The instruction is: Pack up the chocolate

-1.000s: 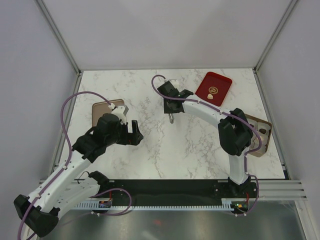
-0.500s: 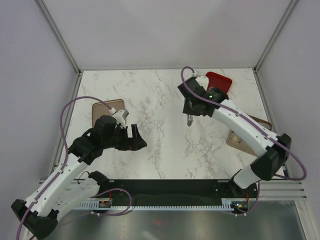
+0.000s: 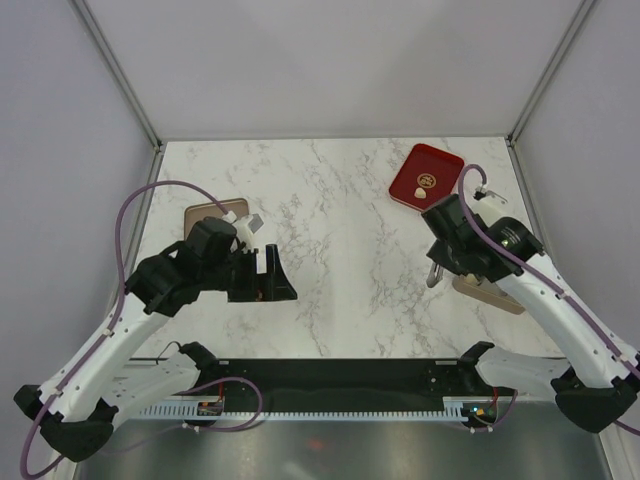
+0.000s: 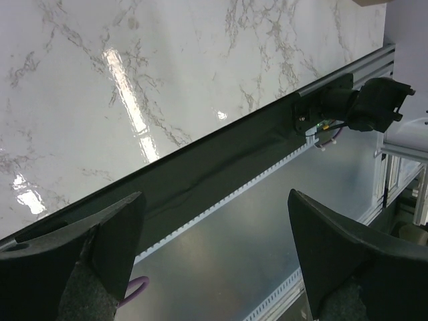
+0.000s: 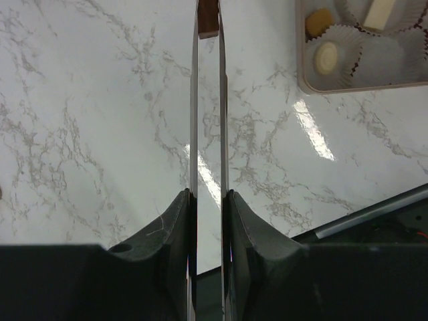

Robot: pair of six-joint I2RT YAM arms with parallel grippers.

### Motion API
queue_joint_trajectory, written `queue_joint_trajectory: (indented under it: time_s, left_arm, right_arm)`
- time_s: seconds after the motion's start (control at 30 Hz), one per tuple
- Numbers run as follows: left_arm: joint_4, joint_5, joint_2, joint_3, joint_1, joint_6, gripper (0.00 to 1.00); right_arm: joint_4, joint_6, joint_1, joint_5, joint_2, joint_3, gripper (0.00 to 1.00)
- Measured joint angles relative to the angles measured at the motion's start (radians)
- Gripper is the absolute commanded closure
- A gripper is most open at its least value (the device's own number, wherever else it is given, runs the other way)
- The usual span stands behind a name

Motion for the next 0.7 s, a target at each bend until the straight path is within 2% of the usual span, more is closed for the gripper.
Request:
queue_joint_trajectory:
  time_s: [0.2,0.37,0.5,0.7]
  left_arm:
    - [-0.039,0.007,0.0,0.012,-0.015,-0.005,0.05]
    - [-0.055,0.008,-0.002,0.012,-0.028,-0.006,0.05]
    - [-0.058,0.008,-0.009,0.012,-0.032,-0.006,0.05]
    - [-0.063,0.006,-0.012,0.012,-0.039,-0.006,0.05]
  right_arm:
    - [-0.023,0.026,-0.094,-0.009,-0.116,-0.121,0.75]
    - [-0.033,0.041,-0.207,-0.023,-0.151,-0.225,0.75]
    - [-0.033,0.054,-0.275,-0.026,-0.175,-0.254,0.75]
    - [-0.028,0.084,-0.316,-0.044,-0.233,-0.289,0.74]
